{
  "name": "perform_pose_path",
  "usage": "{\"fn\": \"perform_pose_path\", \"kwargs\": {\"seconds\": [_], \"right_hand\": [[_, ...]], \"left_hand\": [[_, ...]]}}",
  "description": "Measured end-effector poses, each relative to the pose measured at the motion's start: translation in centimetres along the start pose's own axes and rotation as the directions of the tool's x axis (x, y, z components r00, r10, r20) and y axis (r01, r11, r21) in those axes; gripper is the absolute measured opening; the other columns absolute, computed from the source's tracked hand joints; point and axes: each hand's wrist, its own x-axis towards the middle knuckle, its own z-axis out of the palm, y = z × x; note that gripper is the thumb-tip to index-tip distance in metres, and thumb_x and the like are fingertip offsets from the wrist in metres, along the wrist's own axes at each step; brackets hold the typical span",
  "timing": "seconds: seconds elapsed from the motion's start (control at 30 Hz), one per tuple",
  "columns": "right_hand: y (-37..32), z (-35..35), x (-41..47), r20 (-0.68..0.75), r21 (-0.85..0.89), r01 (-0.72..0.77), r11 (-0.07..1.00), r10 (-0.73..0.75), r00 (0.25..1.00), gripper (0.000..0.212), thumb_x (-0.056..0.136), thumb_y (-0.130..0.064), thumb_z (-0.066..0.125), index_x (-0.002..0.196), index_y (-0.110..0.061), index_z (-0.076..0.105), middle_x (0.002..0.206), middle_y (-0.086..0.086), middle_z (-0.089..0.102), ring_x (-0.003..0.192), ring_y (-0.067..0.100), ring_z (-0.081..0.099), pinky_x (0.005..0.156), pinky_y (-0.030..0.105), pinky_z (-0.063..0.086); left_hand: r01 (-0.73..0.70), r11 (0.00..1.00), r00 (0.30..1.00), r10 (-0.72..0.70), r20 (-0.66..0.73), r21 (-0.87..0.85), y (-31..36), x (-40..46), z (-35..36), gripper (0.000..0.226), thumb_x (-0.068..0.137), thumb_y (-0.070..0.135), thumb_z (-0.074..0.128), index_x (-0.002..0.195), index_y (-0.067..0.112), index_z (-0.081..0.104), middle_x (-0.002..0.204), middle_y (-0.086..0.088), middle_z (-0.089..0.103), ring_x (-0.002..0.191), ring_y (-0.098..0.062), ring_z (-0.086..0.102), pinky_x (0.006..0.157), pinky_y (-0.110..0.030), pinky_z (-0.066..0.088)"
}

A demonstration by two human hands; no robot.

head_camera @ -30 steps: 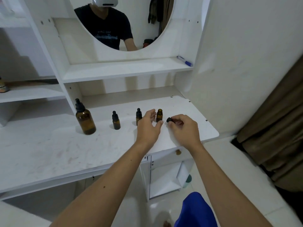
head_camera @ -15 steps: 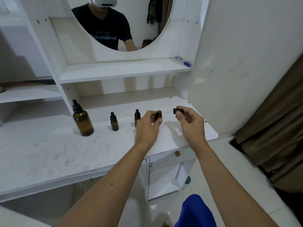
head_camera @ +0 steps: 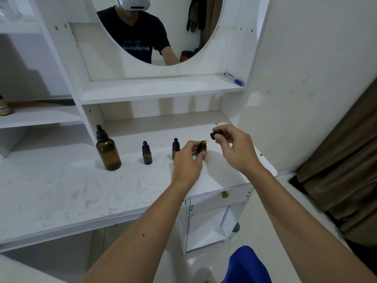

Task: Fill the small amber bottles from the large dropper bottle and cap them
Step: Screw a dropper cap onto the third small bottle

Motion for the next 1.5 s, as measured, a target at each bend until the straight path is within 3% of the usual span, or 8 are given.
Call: {"fn": "perform_pose_path", "kwargs": {"seconds": [0.3,0.6,0.77,0.9,1.07,1.27,1.4,1.5], "right_hand": [[-0.4,1.4,1.7,0.205,-0.08,0.026,0.996,-0.009,0.979,0.016,0.099,-0.018,0.073,0.114,-0.016,0.077,0.105,-0.004,0.076,0.092,0.011,0.072,0.087,0.021,0.056],[1.1,2.8,0.1,0.065,0.061,-0.072,0.996,0.068,0.996,0.019,0.096,-0.021,0.077,0.115,-0.02,0.076,0.107,-0.005,0.074,0.088,0.004,0.069,0.08,0.01,0.051],[1.9,3.8,-0.6,-0.002,0.177,-0.085,0.981,0.087,0.996,0.018,0.101,-0.012,0.07,0.117,-0.015,0.077,0.113,-0.003,0.072,0.092,0.017,0.072,0.086,0.021,0.055],[2.3,3.9,-0.4,0.026,0.267,-0.18,0.947,0.18,0.983,0.015,0.094,-0.023,0.08,0.108,-0.021,0.074,0.104,-0.003,0.077,0.094,0.025,0.073,0.087,0.034,0.06],[2.1,3.8,-0.5,0.031,0.288,-0.095,0.953,0.09,0.995,0.025,0.103,-0.015,0.067,0.125,-0.024,0.073,0.114,0.004,0.07,0.09,0.016,0.07,0.084,0.02,0.055],[2.4,4.0,-0.5,0.064,0.293,-0.183,0.938,0.172,0.983,0.022,0.092,-0.028,0.08,0.11,-0.023,0.069,0.103,0.002,0.075,0.092,0.029,0.074,0.088,0.042,0.061],[2.0,3.7,-0.6,0.056,0.317,-0.153,0.936,0.143,0.988,0.02,0.102,-0.023,0.07,0.122,-0.025,0.07,0.105,0.002,0.071,0.087,0.016,0.072,0.084,0.03,0.058],[2.2,3.9,-0.6,0.066,0.291,-0.172,0.941,0.159,0.985,0.013,0.1,-0.026,0.073,0.111,-0.021,0.07,0.107,0.002,0.075,0.088,0.015,0.073,0.083,0.033,0.056]], "left_hand": [[-0.008,1.0,1.0,0.009,0.009,-0.024,-0.5,0.2,-0.1,0.02,0.098,0.014,0.069,0.117,0.019,0.069,0.099,0.018,0.073,0.099,0.004,0.067,0.096,-0.028,0.057],[-0.011,0.999,1.0,0.012,0.012,-0.03,-0.9,0.5,0.1,0.019,0.098,0.013,0.068,0.116,0.021,0.07,0.101,0.015,0.074,0.101,0.003,0.068,0.095,-0.031,0.058],[-0.022,1.0,1.0,0.022,0.006,-0.017,-1.2,0.6,0.3,0.023,0.098,0.012,0.068,0.119,0.019,0.069,0.102,0.017,0.073,0.102,0.002,0.068,0.097,-0.032,0.058],[-0.018,0.999,1.0,0.018,0.01,-0.028,-1.3,0.7,0.3,0.021,0.099,0.013,0.067,0.119,0.02,0.069,0.105,0.011,0.074,0.103,-0.003,0.07,0.096,-0.034,0.059],[-0.024,0.999,1.0,0.024,0.008,-0.024,-1.0,0.6,0.3,0.024,0.098,0.012,0.068,0.121,0.017,0.068,0.102,0.016,0.074,0.103,-0.001,0.069,0.098,-0.032,0.057],[-0.017,1.0,1.0,0.017,0.007,-0.015,-0.9,0.4,0.2,0.021,0.099,0.01,0.065,0.118,0.019,0.069,0.103,0.012,0.074,0.101,-0.003,0.07,0.095,-0.034,0.059],[-0.018,1.0,1.0,0.019,0.015,-0.019,-0.6,0.3,0.1,0.023,0.099,0.01,0.065,0.12,0.018,0.068,0.103,0.013,0.074,0.102,-0.001,0.069,0.098,-0.031,0.057],[-0.016,1.0,1.0,0.016,0.013,-0.021,-0.7,0.3,0.1,0.022,0.099,0.01,0.065,0.119,0.019,0.069,0.102,0.013,0.074,0.101,-0.001,0.07,0.097,-0.033,0.058]]}}
